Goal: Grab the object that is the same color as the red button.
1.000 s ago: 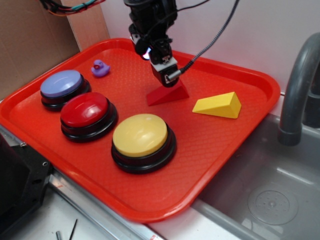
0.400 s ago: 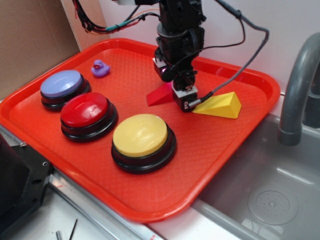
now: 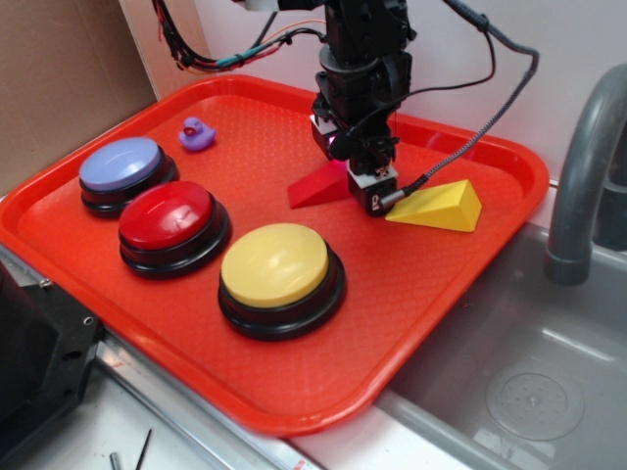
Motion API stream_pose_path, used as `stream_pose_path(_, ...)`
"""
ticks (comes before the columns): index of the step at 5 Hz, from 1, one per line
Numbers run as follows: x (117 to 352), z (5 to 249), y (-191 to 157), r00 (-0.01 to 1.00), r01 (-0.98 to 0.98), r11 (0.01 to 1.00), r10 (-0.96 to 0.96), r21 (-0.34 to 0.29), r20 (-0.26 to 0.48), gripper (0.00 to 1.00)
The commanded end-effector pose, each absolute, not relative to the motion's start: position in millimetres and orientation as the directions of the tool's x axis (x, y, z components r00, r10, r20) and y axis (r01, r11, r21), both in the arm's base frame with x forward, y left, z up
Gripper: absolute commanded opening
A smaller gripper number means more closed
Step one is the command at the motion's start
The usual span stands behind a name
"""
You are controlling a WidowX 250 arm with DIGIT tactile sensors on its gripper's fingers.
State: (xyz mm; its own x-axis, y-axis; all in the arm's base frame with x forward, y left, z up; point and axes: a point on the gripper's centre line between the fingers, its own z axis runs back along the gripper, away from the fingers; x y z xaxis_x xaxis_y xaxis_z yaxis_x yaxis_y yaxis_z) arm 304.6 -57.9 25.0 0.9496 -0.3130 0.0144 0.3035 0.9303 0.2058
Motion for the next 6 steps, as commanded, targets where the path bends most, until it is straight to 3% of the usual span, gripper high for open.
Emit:
stream_pose_path(1,305,34,-40,0.944,0.324,0.932,-0.33,0.161,0.01,0.0)
stream_pose_path(2,306,41,-35,0.95,0.308,0.943,-0.311,0.129,0.009,0.0)
stream_pose_path(3,308,78,-31,0.985,0.17,0.975,-0.168,0.144,-0.023,0.0)
stream_pose_path(4,310,120,-25,0.997,0.067,0.996,-0.066,0.057,-0.027,0.0)
stream_pose_path(5,306,157,-24,0.998,-0.057,0.994,0.056,0.096,0.012,0.0)
stream_pose_path(6,289,184,-21,0.993,-0.114,0.99,0.11,0.081,0.051,0.0)
